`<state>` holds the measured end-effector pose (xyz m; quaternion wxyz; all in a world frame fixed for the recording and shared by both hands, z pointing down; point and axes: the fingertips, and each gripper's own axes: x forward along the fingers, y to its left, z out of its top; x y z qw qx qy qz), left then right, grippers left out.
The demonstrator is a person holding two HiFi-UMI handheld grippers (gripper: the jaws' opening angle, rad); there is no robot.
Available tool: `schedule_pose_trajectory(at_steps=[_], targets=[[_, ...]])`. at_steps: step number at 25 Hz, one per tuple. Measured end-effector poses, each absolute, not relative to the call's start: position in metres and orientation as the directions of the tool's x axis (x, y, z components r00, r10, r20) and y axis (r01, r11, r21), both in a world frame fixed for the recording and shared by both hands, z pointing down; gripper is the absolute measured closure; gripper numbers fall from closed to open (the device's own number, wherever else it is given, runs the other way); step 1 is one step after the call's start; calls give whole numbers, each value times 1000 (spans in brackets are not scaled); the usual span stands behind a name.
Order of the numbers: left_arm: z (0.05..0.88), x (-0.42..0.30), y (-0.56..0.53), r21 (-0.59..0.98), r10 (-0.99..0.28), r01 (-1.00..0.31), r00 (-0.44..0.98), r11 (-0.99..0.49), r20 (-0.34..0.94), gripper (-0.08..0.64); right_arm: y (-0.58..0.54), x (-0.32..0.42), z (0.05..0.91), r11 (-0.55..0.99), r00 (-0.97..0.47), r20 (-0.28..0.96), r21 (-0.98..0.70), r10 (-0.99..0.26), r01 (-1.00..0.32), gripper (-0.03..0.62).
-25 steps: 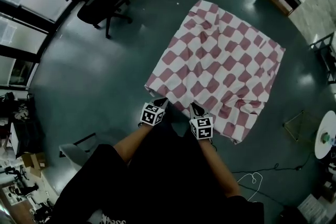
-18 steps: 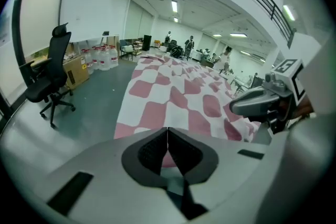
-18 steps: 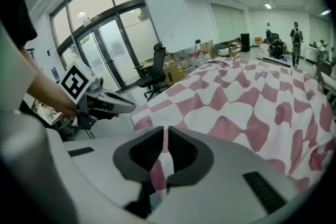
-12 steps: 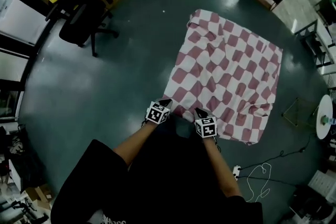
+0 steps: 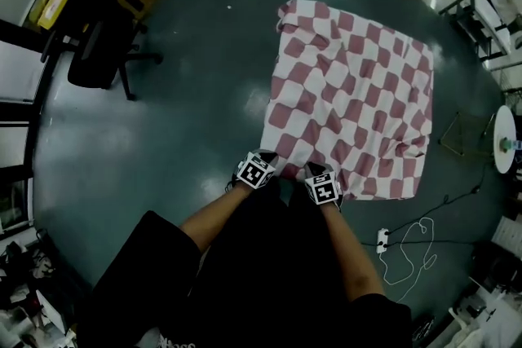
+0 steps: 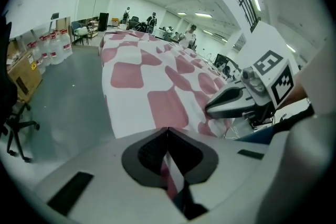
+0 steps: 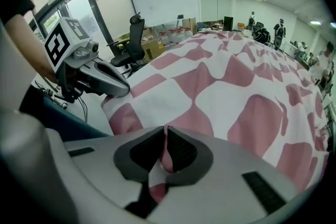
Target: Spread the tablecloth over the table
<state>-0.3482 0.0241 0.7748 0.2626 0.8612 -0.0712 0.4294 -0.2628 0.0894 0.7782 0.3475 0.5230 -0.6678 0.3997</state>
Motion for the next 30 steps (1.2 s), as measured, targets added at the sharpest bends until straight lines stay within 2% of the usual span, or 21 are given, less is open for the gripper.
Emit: schedule_pose_trajectory(at_steps=[4,8,15,19,21,25,30], targets=[[776,-353,26,391,85,-354,639,-850,764,543,80,-267,775,155,-200,862,-143,-466,-978,557],[777,-362,33,427,69,-391,667,-815,742,543,87,-269,781,122,-205,872,-168,-444,-978,557],[776,-381,36,405,39,-422,651,-811,758,543,86,-295,777,172,-248,855,-189,-455,-967,558],[781,-386,46,180,-15,-292,559,-939,829,543,93,-302,776,208,-239,860,-159,-451,-965,560],[781,-388,49,128,-46,-282,537,-951,842,543,96,-305,777,195,-226,859,-150,-459,-969,560],[782,-394,57,235,-29,-386,568,-892,823,543,105,-305,777,189,-199,863,-122,-465,-974,561],[784,-398,61,306,36,-383,573,-872,819,543,111,-300,780,183,-172,886,-101,-430,-978,560]])
